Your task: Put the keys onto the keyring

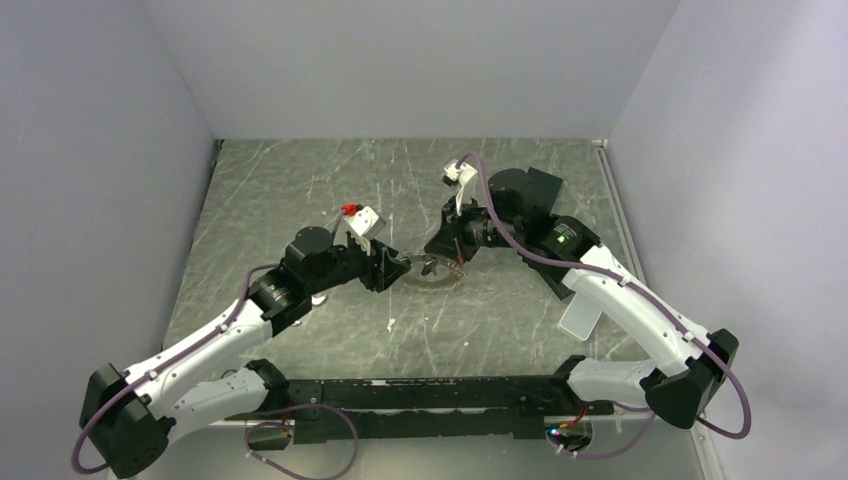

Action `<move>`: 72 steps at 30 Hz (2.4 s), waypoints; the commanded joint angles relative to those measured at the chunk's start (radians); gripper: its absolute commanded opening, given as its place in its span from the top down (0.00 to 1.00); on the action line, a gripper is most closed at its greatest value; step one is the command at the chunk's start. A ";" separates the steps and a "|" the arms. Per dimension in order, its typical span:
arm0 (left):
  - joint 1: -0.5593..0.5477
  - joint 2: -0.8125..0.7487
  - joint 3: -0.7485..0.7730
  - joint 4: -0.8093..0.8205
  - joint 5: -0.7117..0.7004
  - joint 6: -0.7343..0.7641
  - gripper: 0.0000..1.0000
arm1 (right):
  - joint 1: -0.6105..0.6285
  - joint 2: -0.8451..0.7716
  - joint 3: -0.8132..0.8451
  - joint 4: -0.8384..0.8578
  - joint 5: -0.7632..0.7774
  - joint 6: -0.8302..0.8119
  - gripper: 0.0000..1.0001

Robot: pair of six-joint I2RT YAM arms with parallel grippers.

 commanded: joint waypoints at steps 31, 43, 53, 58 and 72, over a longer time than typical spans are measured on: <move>-0.129 0.135 0.200 -0.205 -0.275 0.293 1.00 | -0.039 -0.014 -0.020 0.025 0.144 0.050 0.53; -0.269 0.288 0.398 -0.469 -0.615 0.463 1.00 | -0.139 -0.090 -0.151 0.077 0.369 0.165 0.48; -0.243 0.685 0.821 -1.060 -0.551 0.373 1.00 | -0.160 -0.193 -0.257 0.118 0.496 0.222 0.45; -0.153 0.771 0.919 -1.195 -0.380 0.311 1.00 | -0.161 -0.260 -0.292 0.101 0.594 0.217 0.44; 0.165 0.901 0.832 -1.065 0.342 0.130 1.00 | -0.158 -0.360 -0.507 0.349 0.147 0.135 0.27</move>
